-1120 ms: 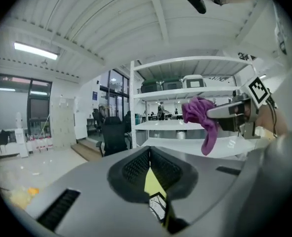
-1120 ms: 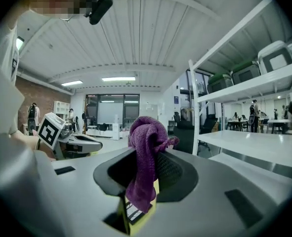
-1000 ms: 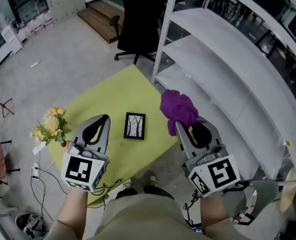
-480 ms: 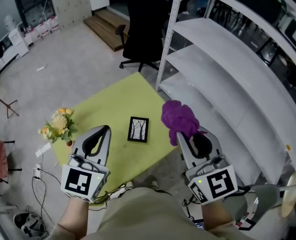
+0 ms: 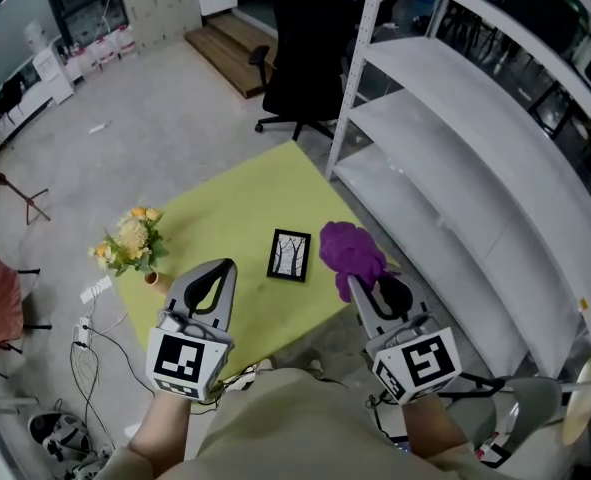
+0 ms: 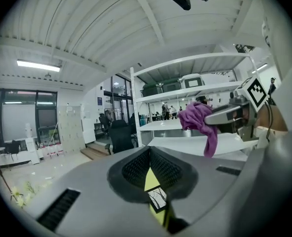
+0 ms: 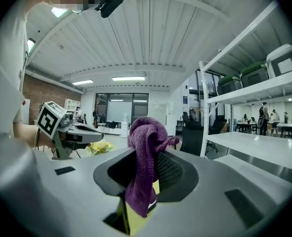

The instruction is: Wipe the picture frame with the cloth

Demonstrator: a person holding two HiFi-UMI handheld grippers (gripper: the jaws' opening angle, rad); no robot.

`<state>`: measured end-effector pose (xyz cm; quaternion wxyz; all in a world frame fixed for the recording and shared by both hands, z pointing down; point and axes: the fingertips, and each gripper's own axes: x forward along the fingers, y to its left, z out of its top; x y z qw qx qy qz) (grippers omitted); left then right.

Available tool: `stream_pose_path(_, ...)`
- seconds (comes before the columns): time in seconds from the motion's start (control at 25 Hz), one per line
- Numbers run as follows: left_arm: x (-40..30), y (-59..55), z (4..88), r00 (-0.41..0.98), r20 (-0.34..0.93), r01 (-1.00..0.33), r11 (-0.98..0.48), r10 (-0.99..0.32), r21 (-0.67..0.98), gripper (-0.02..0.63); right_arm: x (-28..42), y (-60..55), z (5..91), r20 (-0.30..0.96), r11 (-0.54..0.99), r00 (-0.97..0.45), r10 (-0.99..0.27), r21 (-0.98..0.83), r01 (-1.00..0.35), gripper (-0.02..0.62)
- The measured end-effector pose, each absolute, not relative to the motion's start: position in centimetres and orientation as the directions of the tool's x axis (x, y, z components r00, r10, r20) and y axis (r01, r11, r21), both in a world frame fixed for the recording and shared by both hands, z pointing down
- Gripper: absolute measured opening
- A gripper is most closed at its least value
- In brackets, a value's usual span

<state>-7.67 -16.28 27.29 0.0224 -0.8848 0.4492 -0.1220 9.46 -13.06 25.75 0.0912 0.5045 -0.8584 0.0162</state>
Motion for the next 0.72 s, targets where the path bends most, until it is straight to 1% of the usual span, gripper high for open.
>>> stream_pose_path(0.72, -8.3, -16.5, 27.8, 0.581, 0.212, -0.777, -0.613, -0.786, -0.143, 0.008, 9.1, -14.2, 28.2, 0.222, 0.486, -0.465, -0.857, 0.044, -0.873, 0.104)
